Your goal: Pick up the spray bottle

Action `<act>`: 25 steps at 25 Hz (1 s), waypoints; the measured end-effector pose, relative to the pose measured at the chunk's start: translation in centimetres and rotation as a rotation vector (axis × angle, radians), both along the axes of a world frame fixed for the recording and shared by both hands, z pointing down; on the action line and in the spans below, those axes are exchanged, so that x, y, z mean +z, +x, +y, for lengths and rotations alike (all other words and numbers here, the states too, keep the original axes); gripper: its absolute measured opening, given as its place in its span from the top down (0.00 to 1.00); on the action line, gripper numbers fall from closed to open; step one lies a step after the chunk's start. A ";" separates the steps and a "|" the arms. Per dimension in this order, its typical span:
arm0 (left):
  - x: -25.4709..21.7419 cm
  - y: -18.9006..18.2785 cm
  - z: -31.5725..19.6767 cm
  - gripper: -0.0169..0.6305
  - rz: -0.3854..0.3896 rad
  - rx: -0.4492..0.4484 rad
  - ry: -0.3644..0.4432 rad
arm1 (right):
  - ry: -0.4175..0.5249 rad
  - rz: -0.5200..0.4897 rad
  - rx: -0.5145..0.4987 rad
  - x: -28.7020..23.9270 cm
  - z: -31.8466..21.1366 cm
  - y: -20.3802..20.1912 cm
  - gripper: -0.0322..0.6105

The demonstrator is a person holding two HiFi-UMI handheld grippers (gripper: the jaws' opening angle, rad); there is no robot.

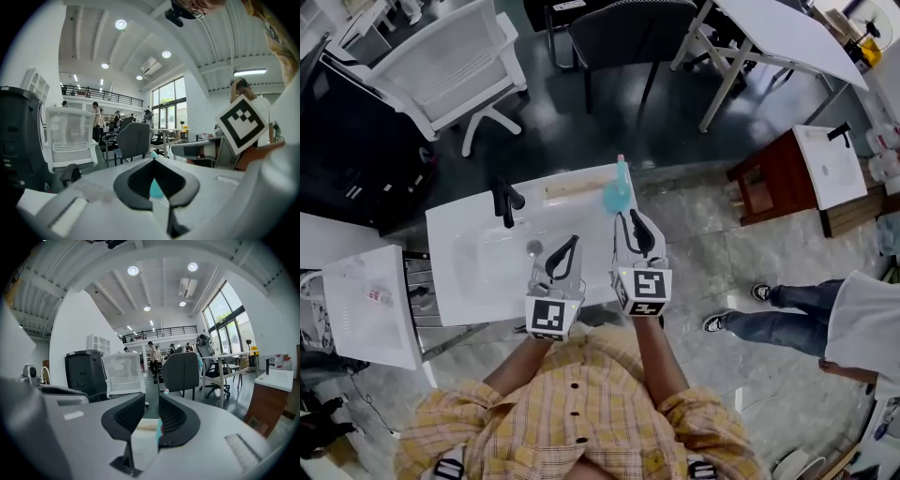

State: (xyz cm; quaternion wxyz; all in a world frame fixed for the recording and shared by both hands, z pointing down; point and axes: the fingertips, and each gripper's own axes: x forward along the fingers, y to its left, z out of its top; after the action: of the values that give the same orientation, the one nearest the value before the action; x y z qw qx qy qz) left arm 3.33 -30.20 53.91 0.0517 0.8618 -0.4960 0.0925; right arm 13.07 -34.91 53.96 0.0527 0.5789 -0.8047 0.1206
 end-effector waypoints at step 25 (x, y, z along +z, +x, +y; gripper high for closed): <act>2.0 -0.9 -1.4 0.98 -0.032 -0.059 -0.039 | -0.105 0.076 0.018 7.0 -8.4 -0.3 0.69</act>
State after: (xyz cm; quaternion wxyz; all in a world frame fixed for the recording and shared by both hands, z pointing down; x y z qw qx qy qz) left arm 2.42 -31.61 55.91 0.0635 0.8442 -0.5199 0.1142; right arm 12.76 -43.34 60.94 0.1125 0.5866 -0.7896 0.1410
